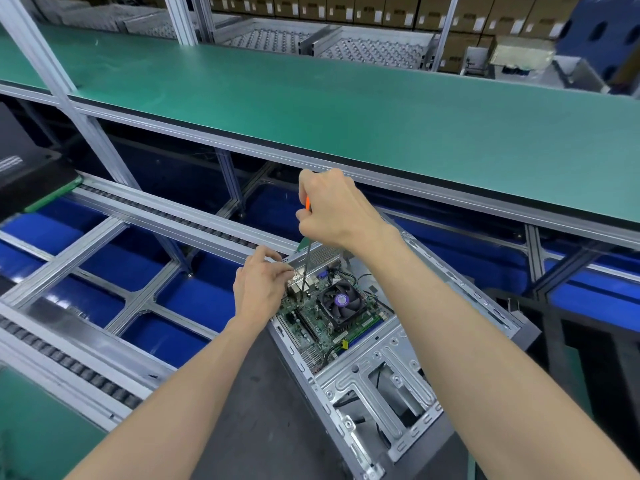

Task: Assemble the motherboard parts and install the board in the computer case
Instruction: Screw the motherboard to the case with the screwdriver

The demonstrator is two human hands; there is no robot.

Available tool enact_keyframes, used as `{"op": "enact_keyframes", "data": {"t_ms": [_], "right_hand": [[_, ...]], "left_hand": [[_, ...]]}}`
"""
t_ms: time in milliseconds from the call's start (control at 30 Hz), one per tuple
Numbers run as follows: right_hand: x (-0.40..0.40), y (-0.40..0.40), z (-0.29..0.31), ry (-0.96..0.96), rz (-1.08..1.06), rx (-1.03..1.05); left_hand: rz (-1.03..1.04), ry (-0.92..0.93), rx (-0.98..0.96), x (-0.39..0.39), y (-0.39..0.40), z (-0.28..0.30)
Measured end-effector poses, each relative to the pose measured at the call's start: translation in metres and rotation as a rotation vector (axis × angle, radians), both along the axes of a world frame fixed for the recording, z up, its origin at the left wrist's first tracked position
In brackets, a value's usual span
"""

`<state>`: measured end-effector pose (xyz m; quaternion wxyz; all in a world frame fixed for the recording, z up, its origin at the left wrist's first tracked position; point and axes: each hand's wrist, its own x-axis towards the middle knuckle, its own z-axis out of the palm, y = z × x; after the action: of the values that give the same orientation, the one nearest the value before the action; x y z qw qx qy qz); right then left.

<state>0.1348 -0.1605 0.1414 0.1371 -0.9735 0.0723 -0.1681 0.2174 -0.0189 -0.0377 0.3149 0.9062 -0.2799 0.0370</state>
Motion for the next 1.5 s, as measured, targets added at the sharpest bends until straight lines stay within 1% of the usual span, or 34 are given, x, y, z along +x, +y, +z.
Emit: {"op": "enact_keyframes", "data": {"t_ms": [100,167,200,267,333,400,500,567,633,700,800,900,1033,1100,1167,1233,1300,1400,1500], "right_hand": [[-0.008,-0.005,0.005,0.002,-0.033,0.013],[-0.014,-0.008,0.009,-0.006,-0.043,0.019],[-0.017,-0.01,0.012,-0.01,-0.048,0.02],[-0.022,-0.013,0.018,-0.019,-0.06,0.014],[-0.026,-0.016,0.023,-0.027,-0.069,0.008],[-0.029,-0.015,0.028,-0.042,-0.068,0.019],[-0.031,-0.014,0.032,-0.079,-0.064,0.062],[-0.033,-0.012,0.031,-0.126,-0.059,0.109],[-0.035,-0.013,0.025,-0.199,-0.067,0.218],[-0.037,-0.014,0.015,-0.238,-0.116,0.319],[-0.04,-0.014,-0.007,-0.268,-0.179,0.409],[-0.04,-0.009,-0.033,-0.213,-0.185,0.443],[-0.039,-0.005,-0.056,-0.125,-0.178,0.414],[-0.04,-0.008,-0.058,-0.127,-0.148,0.387],[-0.042,-0.013,-0.054,-0.149,-0.145,0.386],[-0.042,-0.019,-0.049,-0.164,-0.144,0.387],[-0.041,-0.022,-0.046,-0.177,-0.156,0.412],[-0.04,-0.024,-0.043,-0.194,-0.177,0.458],[-0.041,-0.024,-0.041,-0.207,-0.174,0.464]], "left_hand": [[0.009,0.018,-0.064,-0.003,0.0,0.0],[-0.045,-0.011,-0.085,-0.009,0.001,0.001],[-0.088,-0.019,-0.064,-0.012,0.001,0.002],[-0.185,-0.025,0.079,-0.019,-0.004,0.005],[-0.206,0.046,0.242,-0.026,-0.01,0.013],[-0.189,0.172,0.302,-0.03,-0.018,0.023],[-0.194,0.238,0.351,-0.036,-0.031,0.028],[-0.167,0.283,0.307,-0.039,-0.035,0.027],[-0.141,0.311,0.271,-0.04,-0.036,0.025],[-0.138,0.313,0.255,-0.042,-0.034,0.025],[-0.166,0.291,0.207,-0.045,-0.034,0.029],[-0.202,0.254,0.166,-0.049,-0.042,0.038],[-0.26,0.241,0.018,-0.048,-0.052,0.053],[-0.31,0.306,0.015,-0.045,-0.048,0.056],[-0.288,0.389,0.073,-0.04,-0.041,0.049],[-0.221,0.547,0.109,-0.037,-0.036,0.039],[-0.185,0.68,0.088,-0.038,-0.035,0.03],[-0.147,0.854,-0.108,-0.042,-0.037,0.021],[-0.162,0.924,-0.287,-0.046,-0.04,0.018]]}}
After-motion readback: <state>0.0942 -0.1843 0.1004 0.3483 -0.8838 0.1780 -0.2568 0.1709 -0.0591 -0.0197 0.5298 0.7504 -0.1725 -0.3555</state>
